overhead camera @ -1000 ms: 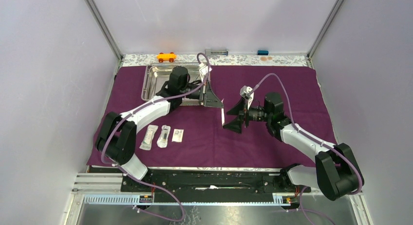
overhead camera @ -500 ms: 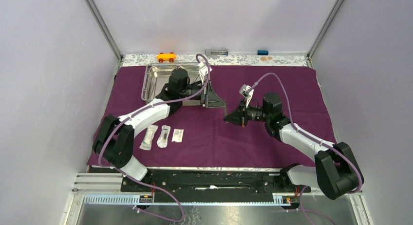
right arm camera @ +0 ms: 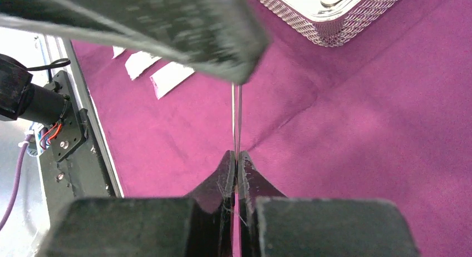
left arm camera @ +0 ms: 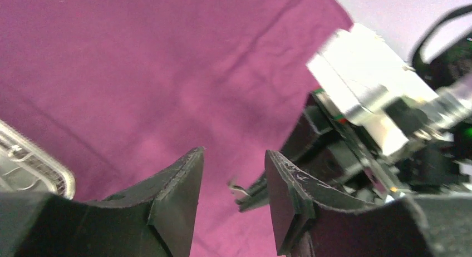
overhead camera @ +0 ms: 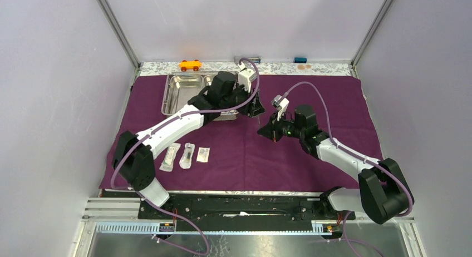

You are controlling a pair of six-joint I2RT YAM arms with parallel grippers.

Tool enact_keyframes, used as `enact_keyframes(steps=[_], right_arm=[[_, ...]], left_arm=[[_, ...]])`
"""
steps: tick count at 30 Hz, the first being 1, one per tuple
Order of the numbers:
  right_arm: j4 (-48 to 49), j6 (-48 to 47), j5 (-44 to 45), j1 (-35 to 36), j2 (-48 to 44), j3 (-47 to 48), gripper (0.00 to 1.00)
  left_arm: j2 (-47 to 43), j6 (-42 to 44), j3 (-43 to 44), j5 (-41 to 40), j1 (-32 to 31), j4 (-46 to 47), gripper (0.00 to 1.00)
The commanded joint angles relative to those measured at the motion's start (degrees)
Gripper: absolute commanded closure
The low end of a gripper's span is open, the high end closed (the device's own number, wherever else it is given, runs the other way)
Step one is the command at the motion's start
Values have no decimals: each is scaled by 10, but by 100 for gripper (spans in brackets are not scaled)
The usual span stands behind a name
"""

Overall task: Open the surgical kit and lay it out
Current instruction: Place the medical item in the surgical kit.

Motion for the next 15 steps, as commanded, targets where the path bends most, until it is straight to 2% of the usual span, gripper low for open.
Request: enact_keyframes(steps=[1,10,15], right_arm=[[-3,-16,19,9,2,26,100],[-13,-24,38,9,7,30,100],[-17,-24,42,9,10,32,100]], left_arm=[[25,47,46,-128,-8,-49,50],[44,55,72,-138,-21,-82,58],[49,67,81,-140,-28,-89,76]])
